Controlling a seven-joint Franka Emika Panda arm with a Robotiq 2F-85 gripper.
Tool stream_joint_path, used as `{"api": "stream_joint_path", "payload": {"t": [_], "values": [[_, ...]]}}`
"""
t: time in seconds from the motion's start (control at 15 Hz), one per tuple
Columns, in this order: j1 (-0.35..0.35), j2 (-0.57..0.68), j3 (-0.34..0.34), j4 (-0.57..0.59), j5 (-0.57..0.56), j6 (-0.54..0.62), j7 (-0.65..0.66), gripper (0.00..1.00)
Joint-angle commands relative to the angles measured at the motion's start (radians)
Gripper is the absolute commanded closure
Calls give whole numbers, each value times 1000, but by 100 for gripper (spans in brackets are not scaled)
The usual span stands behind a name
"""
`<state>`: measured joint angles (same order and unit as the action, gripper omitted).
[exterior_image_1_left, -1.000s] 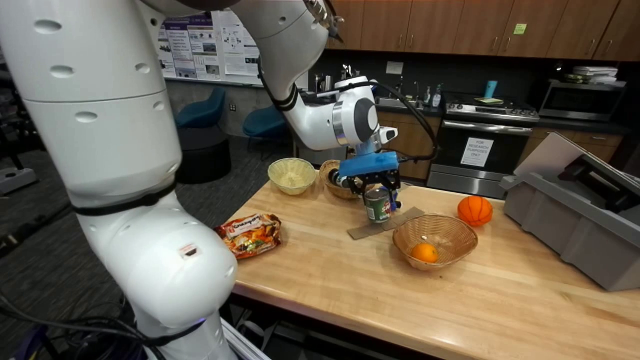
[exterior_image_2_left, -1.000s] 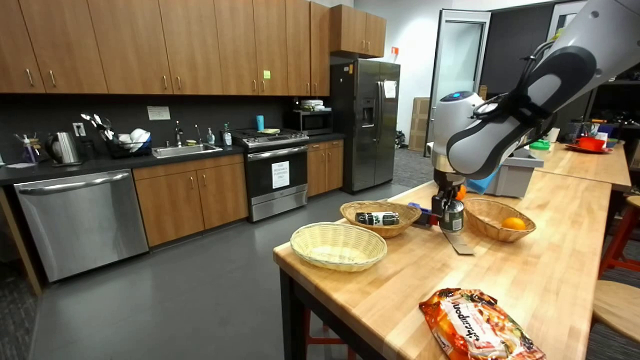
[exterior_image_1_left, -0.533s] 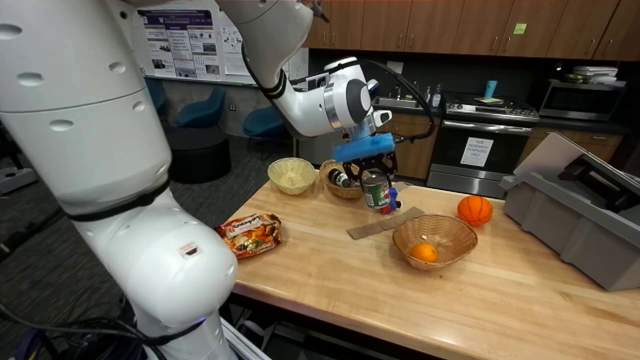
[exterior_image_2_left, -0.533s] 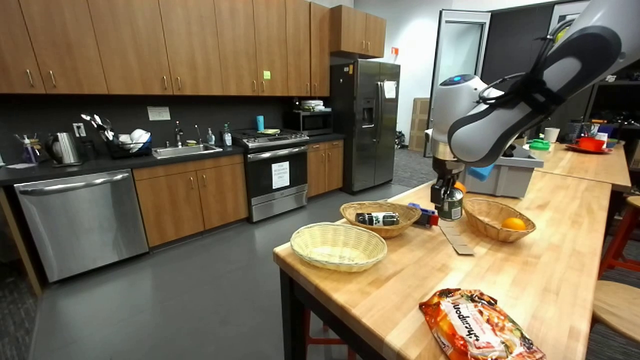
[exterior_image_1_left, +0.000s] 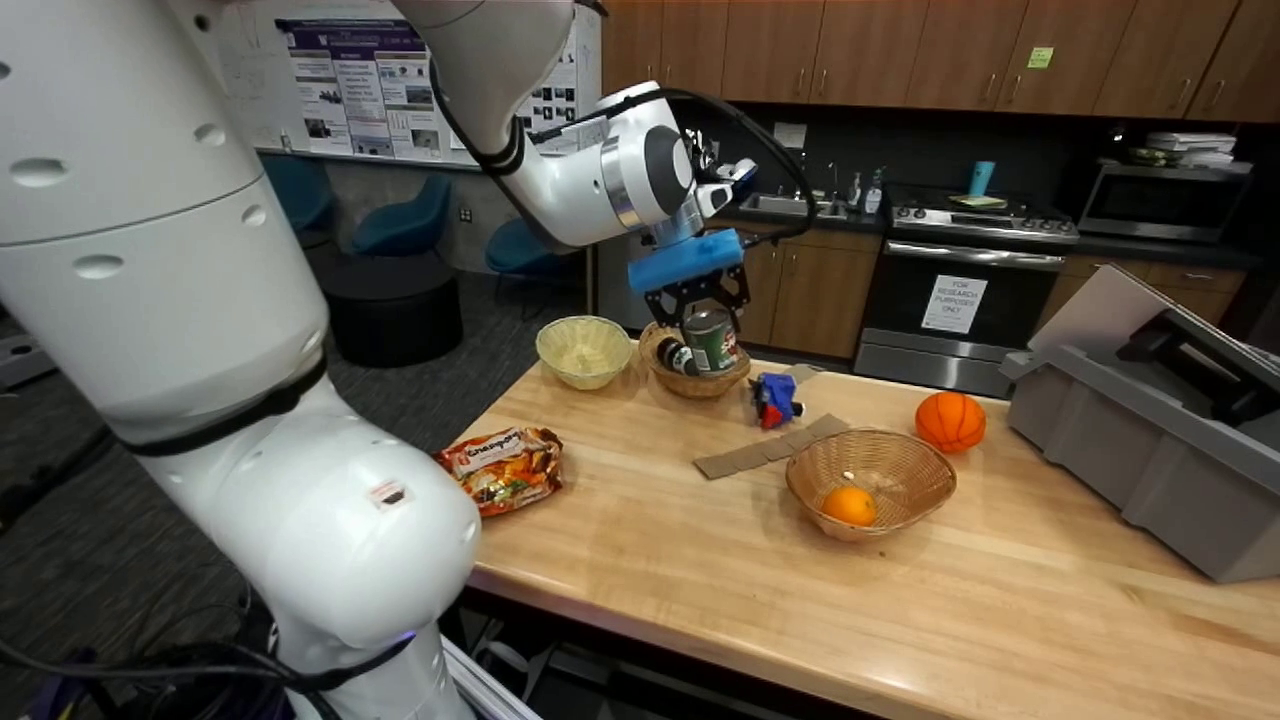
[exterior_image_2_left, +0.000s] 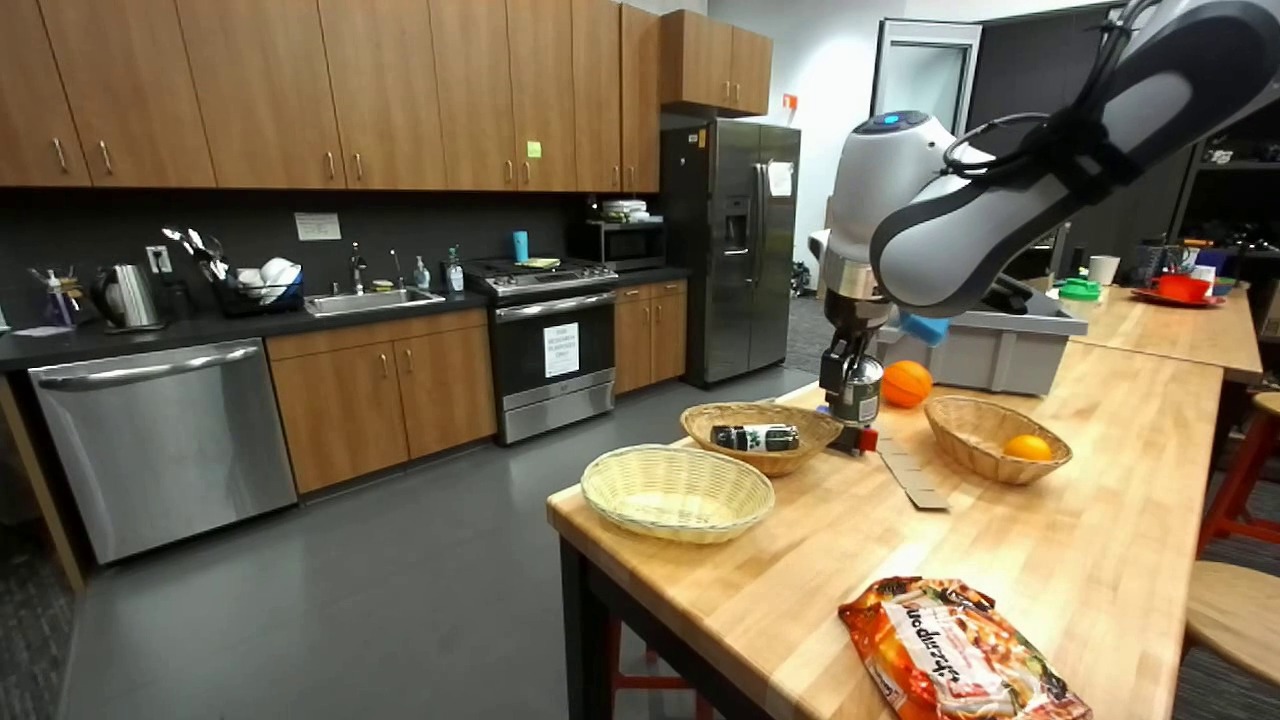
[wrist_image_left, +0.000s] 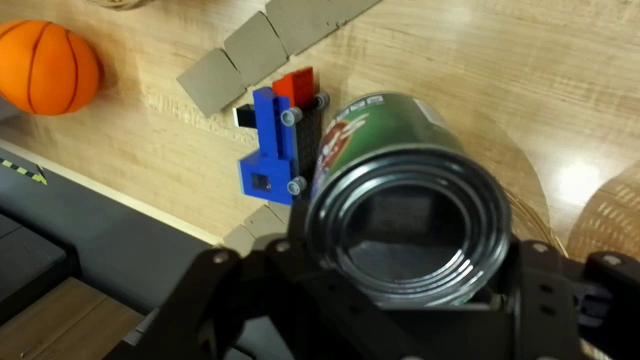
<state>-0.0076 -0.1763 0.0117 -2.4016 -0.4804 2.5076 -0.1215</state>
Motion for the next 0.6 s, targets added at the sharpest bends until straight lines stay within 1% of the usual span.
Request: {"api": "stream_joint_path", "payload": {"t": [0.0,0.53], "values": [[20,-46,21,0,19,3,-36,50],[81,-41,63,9,60,49,-104,50]]}}
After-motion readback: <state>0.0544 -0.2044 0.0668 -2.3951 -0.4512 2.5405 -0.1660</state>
